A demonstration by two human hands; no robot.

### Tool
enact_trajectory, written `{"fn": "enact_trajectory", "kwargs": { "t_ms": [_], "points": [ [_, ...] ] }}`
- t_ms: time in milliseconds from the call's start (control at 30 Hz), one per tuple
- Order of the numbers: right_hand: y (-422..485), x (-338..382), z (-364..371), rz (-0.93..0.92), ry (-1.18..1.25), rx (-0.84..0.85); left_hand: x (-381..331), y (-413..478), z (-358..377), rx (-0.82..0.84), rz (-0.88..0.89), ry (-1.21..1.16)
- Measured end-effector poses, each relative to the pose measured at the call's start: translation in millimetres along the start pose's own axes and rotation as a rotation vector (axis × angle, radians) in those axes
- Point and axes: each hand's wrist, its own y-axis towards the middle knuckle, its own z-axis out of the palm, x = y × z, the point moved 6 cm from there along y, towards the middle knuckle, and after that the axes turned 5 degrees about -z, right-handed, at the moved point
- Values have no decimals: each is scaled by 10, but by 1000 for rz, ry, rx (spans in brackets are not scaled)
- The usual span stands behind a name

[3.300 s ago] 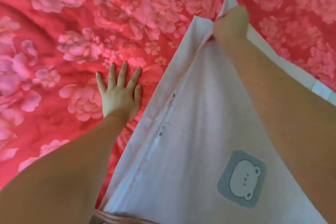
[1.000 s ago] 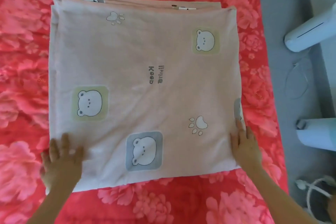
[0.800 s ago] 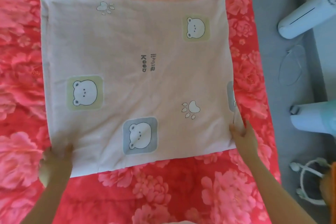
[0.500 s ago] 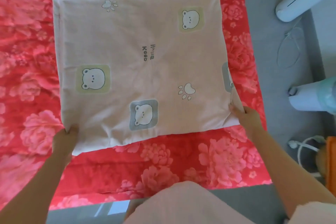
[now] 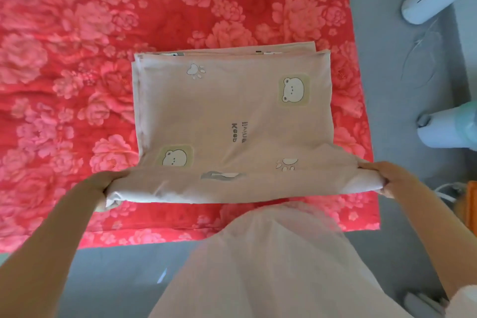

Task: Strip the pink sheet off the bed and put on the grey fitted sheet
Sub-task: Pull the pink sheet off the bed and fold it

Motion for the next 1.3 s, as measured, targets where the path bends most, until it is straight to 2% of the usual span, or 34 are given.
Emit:
{"fn": "enact_trajectory", "kwargs": {
  "t_ms": [100, 167, 267, 300, 333, 400, 433, 467, 500, 567, 633, 700, 767, 867, 967, 1067, 1133, 1167, 1233, 1300],
  "points": [
    [-40, 1040, 137, -28, 116, 5, -792, -270, 145, 86, -19, -271],
    [-50, 1715, 312, -101, 230, 66, -1317, -382, 257, 125, 33, -455],
    [-4, 2546, 594, -314, 479, 151, -2027, -434, 458, 251, 203, -744],
    [33, 2723, 654, -371, 583, 169, -2205, -434, 544, 299, 273, -808],
    [82, 2844, 699, -420, 595, 168, -2324, -396, 595, 272, 342, -796],
    [229, 2910, 902, -504, 423, 317, -2437, -269, 747, 167, 482, -572],
    [297, 2839, 1001, -566, 189, 294, -2425, -179, 833, 65, 561, -403],
    [459, 2713, 1021, -628, -55, 155, -2376, -103, 933, -79, 660, -205],
    [681, 2533, 1037, -664, -194, 49, -2312, -50, 1085, -243, 771, 23],
    [1082, 2049, 1071, -661, -338, -62, -2124, -37, 1546, -541, 1042, 510],
    [1389, 1595, 1102, -580, -339, -93, -1838, -54, 2202, -622, 1374, 855],
    [1424, 1361, 1177, -513, -283, -113, -1523, -6, 2844, -564, 1548, 1128],
    [1415, 1306, 1271, -506, -295, -163, -1360, 148, 3305, -471, 1578, 1269],
    [1567, 1312, 1329, -538, -403, -243, -1378, 615, 3688, -377, 1447, 1384],
    [1561, 1400, 1358, -579, -355, -183, -1492, 886, 3783, -421, 1327, 1496],
    [1191, 1573, 1312, -618, -311, -86, -1529, 774, 3773, -350, 1239, 1590],
    [733, 1807, 1308, -710, -301, -60, -1580, 574, 3648, -216, 1175, 1490],
    [442, 1929, 1346, -756, -299, -48, -1599, 462, 3529, -111, 1155, 1314],
    [-161, 2125, 1480, -903, -349, -14, -1618, 255, 3105, 66, 1074, 717],
    [-878, 2295, 1801, -1078, -387, 60, -1597, 163, 2517, 115, 952, 208]
  ]
}}
